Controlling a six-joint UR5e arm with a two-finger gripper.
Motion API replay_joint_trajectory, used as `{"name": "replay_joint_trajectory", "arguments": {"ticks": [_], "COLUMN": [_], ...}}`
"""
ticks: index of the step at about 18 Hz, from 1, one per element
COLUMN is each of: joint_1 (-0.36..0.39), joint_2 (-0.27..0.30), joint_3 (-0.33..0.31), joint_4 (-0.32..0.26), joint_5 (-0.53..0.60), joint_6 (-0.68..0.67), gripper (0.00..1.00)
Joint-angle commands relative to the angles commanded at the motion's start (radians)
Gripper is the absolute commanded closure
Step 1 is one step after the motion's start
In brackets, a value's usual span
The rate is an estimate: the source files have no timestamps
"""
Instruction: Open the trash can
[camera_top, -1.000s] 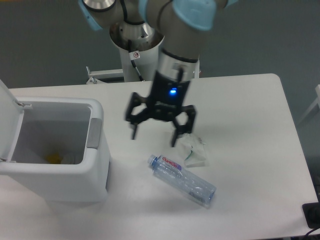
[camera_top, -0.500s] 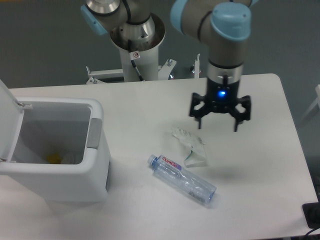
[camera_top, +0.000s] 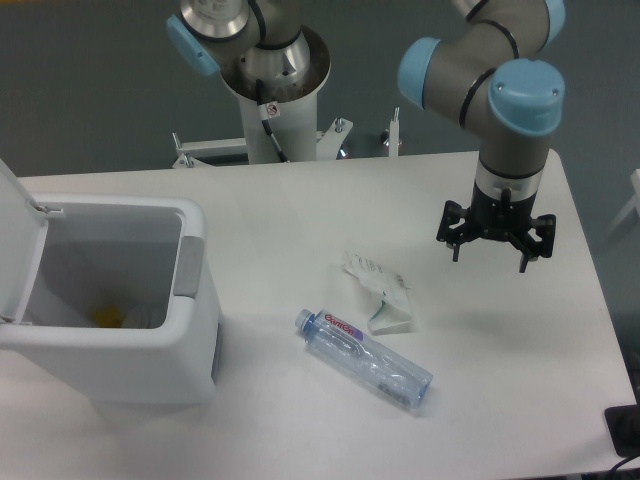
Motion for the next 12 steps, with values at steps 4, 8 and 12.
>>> {"name": "replay_joint_trajectory", "arguments": {"ticks": [4,8,12], "joint_1": [-0.003,-0.006,-0.008], "joint_2": [0.002,0.005,0.006], "joint_3": [-0.006,-0.011,-0.011], "joint_4": [-0.002,-0.002,-0.002], "joint_5": [0.008,0.008,0.008], "joint_6": [0.028,0.028,0.028], "gripper": [0.00,0.00,0.00]}}
